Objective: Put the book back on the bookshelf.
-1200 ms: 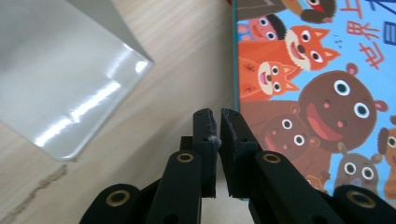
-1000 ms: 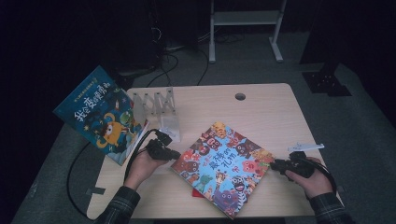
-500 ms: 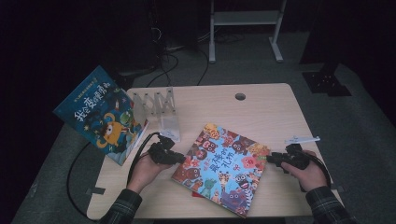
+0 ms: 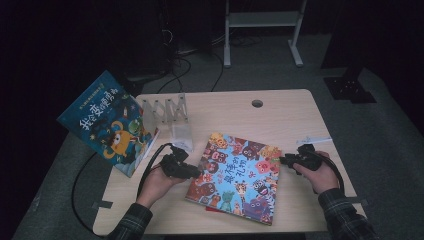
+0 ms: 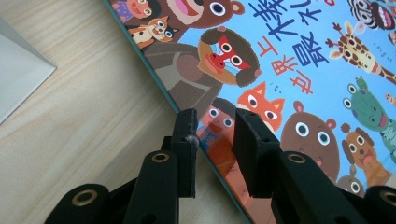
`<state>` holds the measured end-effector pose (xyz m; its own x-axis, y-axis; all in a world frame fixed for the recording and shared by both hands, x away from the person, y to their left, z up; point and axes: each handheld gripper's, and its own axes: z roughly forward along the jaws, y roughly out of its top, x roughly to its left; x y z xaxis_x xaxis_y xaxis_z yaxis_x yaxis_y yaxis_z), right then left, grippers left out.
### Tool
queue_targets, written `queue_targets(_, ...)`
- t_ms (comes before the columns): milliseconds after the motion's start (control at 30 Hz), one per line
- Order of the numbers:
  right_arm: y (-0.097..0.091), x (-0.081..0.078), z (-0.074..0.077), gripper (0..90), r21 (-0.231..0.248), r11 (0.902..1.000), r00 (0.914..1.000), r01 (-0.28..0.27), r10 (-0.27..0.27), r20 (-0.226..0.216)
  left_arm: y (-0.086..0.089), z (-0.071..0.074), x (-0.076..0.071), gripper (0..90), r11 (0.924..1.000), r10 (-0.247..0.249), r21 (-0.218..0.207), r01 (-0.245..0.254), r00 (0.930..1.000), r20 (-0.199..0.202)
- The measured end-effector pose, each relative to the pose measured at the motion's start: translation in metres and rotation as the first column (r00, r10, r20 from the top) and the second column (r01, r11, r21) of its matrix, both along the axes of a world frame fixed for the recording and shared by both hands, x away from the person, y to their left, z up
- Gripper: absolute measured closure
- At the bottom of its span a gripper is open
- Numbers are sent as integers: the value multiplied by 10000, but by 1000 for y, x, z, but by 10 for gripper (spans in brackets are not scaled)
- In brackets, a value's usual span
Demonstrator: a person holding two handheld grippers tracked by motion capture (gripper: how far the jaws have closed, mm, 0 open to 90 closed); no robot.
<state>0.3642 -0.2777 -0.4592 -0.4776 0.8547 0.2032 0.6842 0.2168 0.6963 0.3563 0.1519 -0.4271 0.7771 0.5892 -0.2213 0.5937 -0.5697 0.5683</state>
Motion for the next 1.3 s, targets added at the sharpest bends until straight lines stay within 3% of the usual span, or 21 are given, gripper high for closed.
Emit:
queue_targets(333,6,16,-5,665,-713,9974,10000,38,-33,70,-19,-1,-28,670,9967,-754,-319,746,9968,-254)
queue_targets(400,6,17,-5,644,-732,9973,10000,23,-20,41,-21,-1,-29,650,9958,-896,-210,892,9958,-177)
queue_targets(467,5,16,-5,618,-647,9979,10000,34,-31,53,-21,-1,-27,617,9972,-748,-47,748,9972,-63)
queue_targets(633,2,7,5,571,-80,10000,9995,29,-27,304,-13,-2,-22,491,9998,-125,-159,127,9999,101)
queue_targets(767,3,-2,9,532,323,9994,9991,-159,146,408,-11,-5,-18,374,9995,293,-140,-290,9993,233)
queue_targets(900,9,-5,6,486,414,9984,9985,-391,375,393,-10,-8,-14,278,9980,591,-243,-581,9975,387)
queue_targets(1033,16,-3,0,440,273,9977,9977,-624,615,293,-10,-12,-11,189,9981,600,-135,-595,9974,407)
queue_targets(1100,18,-2,-1,441,493,9961,9971,-734,725,213,-10,-15,-10,163,9980,615,-194,-608,9973,401)
queue_targets(1300,21,-4,-1,458,579,9954,9971,-760,756,85,-11,-19,-9,115,9974,565,-451,-562,9984,63)
